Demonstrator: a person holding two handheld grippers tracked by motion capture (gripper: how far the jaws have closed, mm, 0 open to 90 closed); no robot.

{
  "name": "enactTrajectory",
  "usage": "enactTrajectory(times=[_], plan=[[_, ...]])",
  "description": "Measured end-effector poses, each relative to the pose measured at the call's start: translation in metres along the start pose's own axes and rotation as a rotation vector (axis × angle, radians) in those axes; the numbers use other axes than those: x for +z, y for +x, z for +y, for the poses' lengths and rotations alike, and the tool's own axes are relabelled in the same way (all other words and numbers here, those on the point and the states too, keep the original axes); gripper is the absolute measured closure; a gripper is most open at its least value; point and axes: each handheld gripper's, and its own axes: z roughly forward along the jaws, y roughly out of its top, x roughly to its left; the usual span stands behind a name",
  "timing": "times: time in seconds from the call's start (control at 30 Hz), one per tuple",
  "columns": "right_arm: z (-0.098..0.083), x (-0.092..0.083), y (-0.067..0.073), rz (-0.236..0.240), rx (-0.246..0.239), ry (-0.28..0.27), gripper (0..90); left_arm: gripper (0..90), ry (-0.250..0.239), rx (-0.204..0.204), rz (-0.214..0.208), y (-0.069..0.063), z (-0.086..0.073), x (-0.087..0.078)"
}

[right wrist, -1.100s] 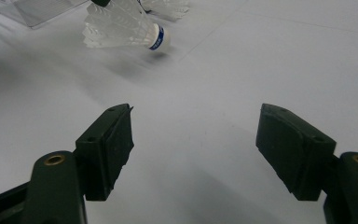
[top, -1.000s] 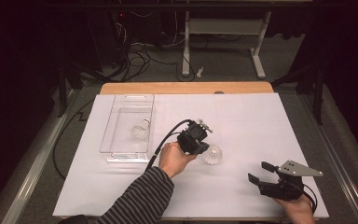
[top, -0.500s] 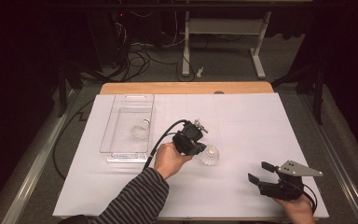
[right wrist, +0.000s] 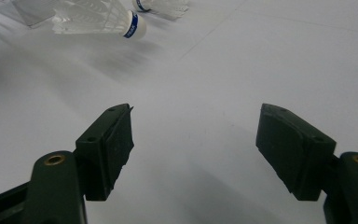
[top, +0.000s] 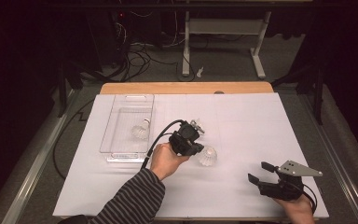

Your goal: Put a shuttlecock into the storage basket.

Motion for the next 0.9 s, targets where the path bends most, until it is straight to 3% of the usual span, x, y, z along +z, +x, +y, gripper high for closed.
enactTrajectory(times=[0.9], plan=[[0.000,0.000,0.000,0.001,0.003,0.001,27.7,89.3,-0.016,-0.017,-0.002,0.003,-0.007,-0.017]])
